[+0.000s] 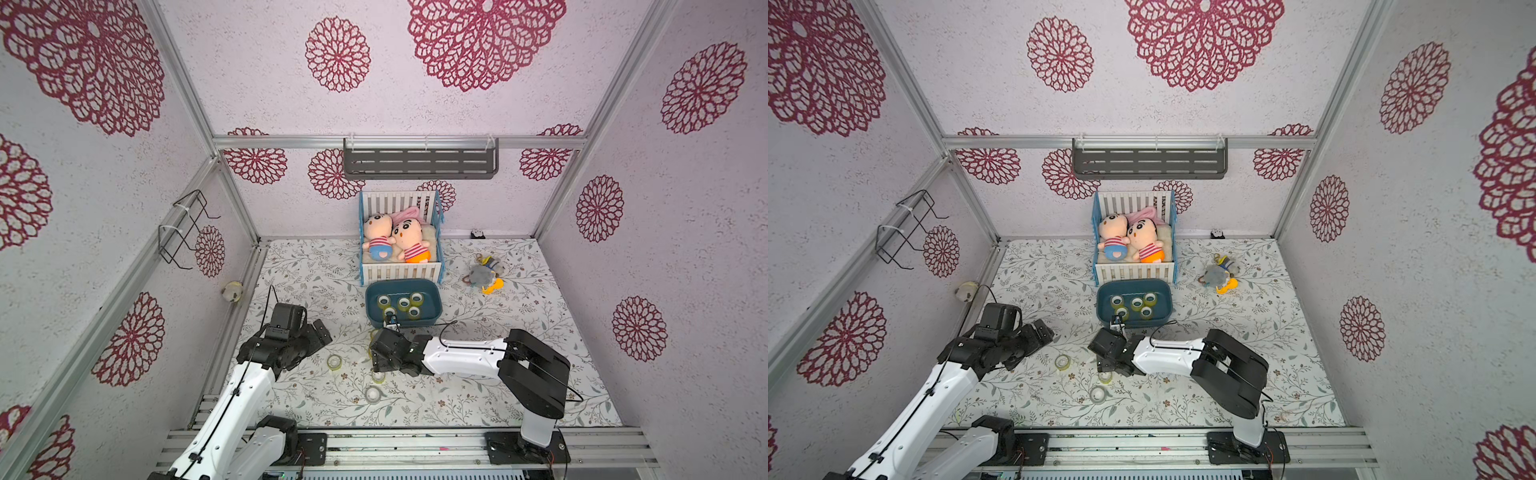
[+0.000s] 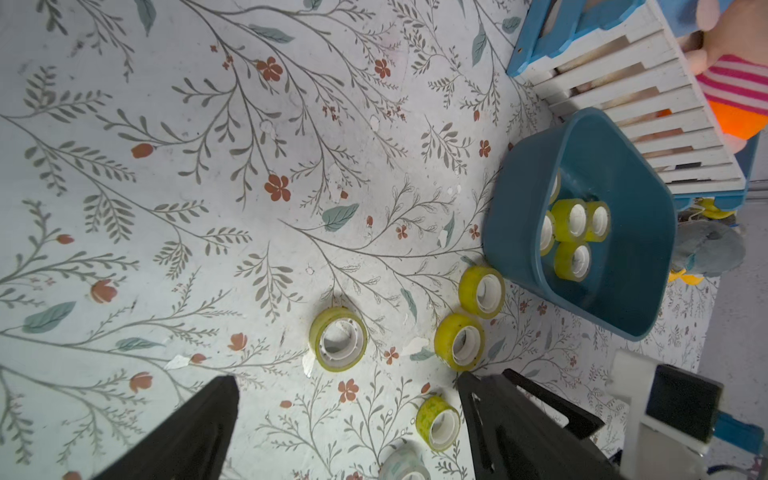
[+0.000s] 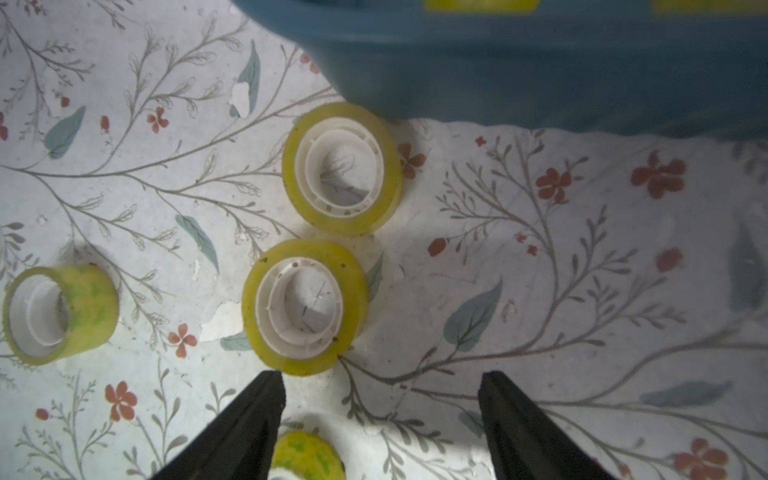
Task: Put the transparent tape into the storage box
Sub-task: Move the tape to the center of the board.
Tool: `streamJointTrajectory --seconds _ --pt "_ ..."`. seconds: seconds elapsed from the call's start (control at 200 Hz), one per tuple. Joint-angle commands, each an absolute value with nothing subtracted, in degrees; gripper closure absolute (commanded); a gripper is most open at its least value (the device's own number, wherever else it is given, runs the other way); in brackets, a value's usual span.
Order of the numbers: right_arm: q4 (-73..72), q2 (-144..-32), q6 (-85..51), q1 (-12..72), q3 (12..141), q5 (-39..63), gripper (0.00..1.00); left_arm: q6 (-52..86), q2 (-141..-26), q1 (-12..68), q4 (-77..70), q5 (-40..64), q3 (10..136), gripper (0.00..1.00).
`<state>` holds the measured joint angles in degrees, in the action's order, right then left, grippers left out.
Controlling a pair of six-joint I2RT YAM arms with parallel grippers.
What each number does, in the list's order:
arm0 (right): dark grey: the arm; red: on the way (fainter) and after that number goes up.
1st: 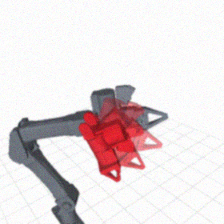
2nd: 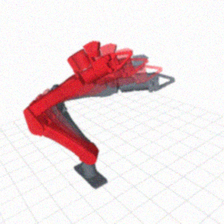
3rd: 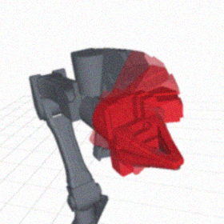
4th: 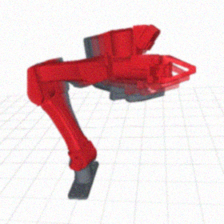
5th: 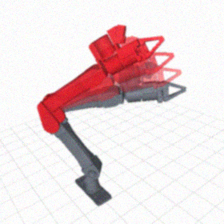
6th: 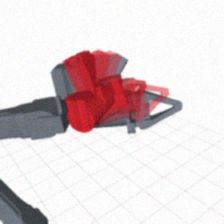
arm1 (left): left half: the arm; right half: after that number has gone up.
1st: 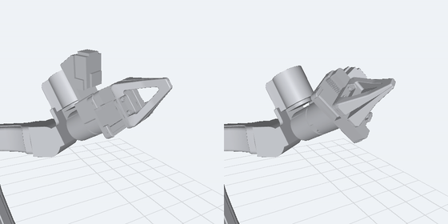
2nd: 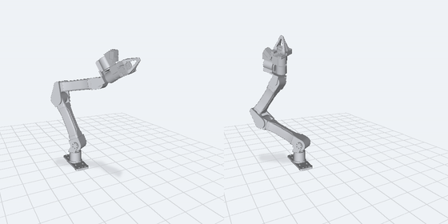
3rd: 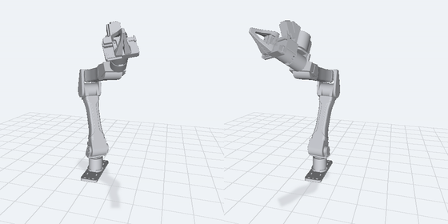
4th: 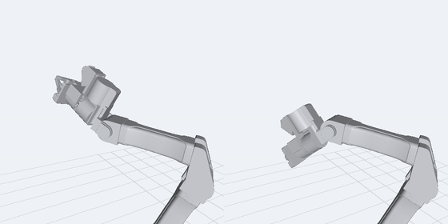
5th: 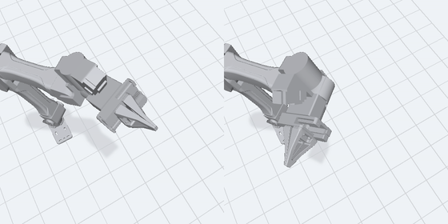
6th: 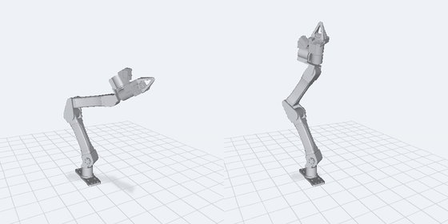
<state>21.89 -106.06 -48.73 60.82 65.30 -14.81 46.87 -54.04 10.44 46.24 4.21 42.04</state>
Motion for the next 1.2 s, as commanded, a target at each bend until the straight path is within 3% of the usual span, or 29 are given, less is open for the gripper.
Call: streamJointTrajectory --seconds 0.0,0.51,0.926,1.196 --pt "20.78 -105.9 -49.88 59.17 66.61 -16.2 0.19 45.73 -53.23 9.99 44.75 5.61 42.01 0.03" --pt "19.77 -108.76 -45.16 56.11 64.29 -14.32 0.21 46.57 -54.63 9.93 43.17 7.56 40.08 0.03" --pt "23.02 -86.34 -46.1 51.87 46.93 -20.74 0.21 48.54 -55.81 10.1 44.47 10.25 39.78 0.03" --pt "16.52 -74.27 -43.83 51.66 41.37 -12.92 0.2 53.92 -57.63 12.26 42.1 11.23 36.62 0.03"
